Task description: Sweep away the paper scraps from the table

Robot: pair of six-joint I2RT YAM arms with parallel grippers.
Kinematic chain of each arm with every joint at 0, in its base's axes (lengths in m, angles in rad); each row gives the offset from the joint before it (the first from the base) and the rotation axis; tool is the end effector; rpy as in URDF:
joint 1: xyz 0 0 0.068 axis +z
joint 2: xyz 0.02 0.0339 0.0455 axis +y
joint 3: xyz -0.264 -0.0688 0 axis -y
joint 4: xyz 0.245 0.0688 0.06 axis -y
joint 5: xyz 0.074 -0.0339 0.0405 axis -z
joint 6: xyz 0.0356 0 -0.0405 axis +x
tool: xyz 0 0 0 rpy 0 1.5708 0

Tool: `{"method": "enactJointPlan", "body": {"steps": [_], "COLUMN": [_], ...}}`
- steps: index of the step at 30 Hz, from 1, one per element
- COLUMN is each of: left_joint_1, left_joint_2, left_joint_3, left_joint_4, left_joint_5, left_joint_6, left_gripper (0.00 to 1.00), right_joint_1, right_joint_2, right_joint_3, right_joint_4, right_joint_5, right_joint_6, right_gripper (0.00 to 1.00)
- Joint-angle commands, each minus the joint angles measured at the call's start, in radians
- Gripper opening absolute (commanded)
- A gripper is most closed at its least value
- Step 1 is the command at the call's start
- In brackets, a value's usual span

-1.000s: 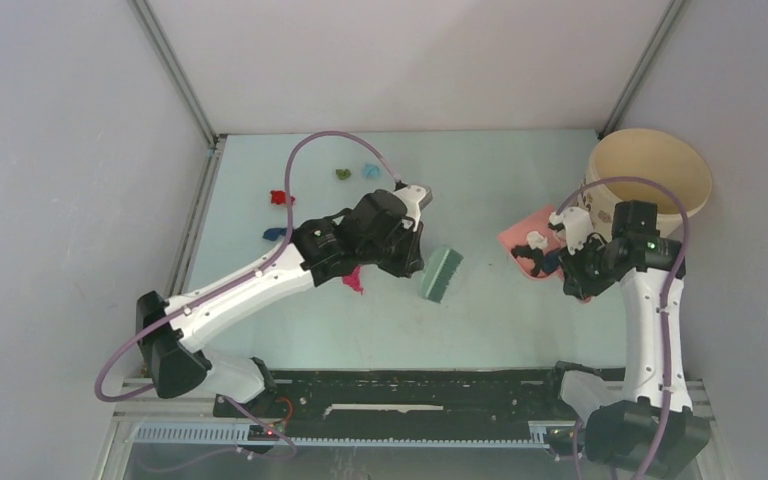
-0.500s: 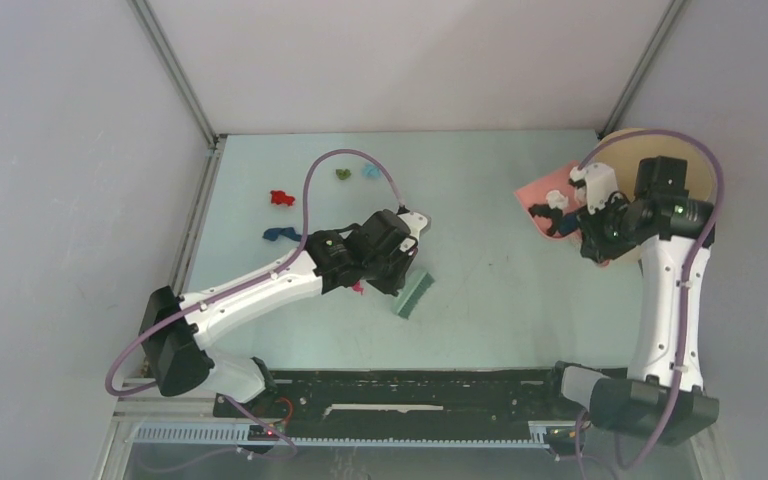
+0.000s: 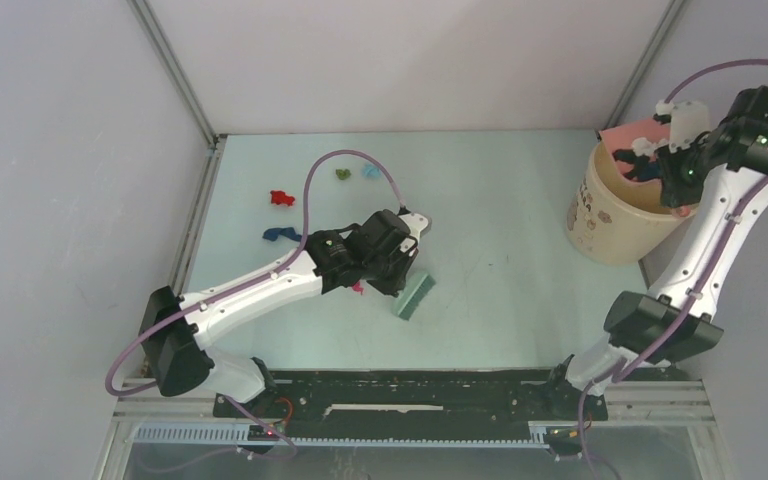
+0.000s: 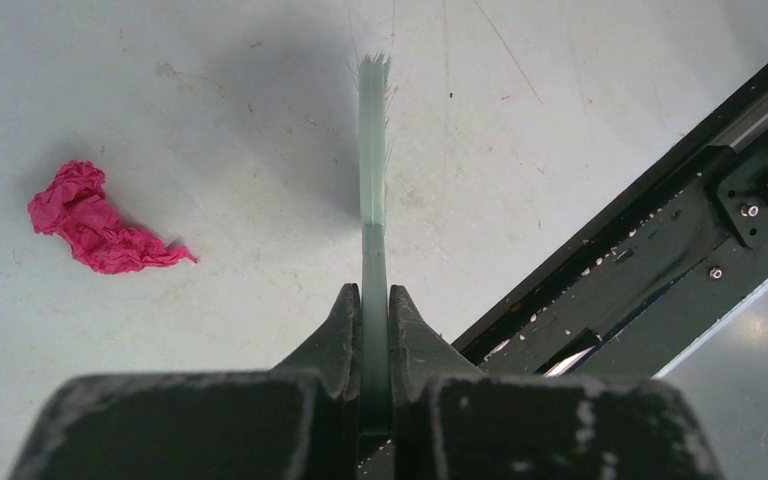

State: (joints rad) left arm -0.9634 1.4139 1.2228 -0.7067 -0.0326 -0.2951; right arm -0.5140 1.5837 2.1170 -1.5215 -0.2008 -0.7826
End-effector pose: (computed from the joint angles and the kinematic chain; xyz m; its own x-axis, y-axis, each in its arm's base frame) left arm 0.1716 -0.2449 0.3009 -0.6623 0.4436 -0.6038 0.6443 0.7485 -0.1569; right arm 0.2332 -0.1235 0.4628 -0.7879 -0.3486 -0.5076 -0.2389 0.9328 -0.2699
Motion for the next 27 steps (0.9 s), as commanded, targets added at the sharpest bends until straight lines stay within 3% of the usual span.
{"method": "enactJointPlan", "body": {"steps": [1,4,16,27], "left_joint_1": [0.005,0.004,0.005,0.005], "left_joint_2": [-0.009,0.001,0.02,0.04], "left_joint_3": [0.01,0.016,0.017,0.022], "left_joint_4": [0.003,-0.006,-0.011,-0.022], "left_joint_5": [0.022,0.025,0.051,0.049], "left_joint_6": [0.012,0.012,0.016,0.022], "left_gripper": [0.0,0.0,0.0,0.0], "right_joint_1": [-0.03,-0.043,-0.038,0.06], "right_joint_2": [0.101,0.166,0.25,0.191], "right_joint_3": [0.218,0.289,0.276,0.133], "right_joint_4": [-0.077,-0.081,-0.006,0.33], "right_joint_5": [0.169,0.258,0.481,0.758], "right_joint_6": [-0.092,-0.141,-0.274,-0.576], "right_gripper": [0.0,0.0,0.0,0.0]}}
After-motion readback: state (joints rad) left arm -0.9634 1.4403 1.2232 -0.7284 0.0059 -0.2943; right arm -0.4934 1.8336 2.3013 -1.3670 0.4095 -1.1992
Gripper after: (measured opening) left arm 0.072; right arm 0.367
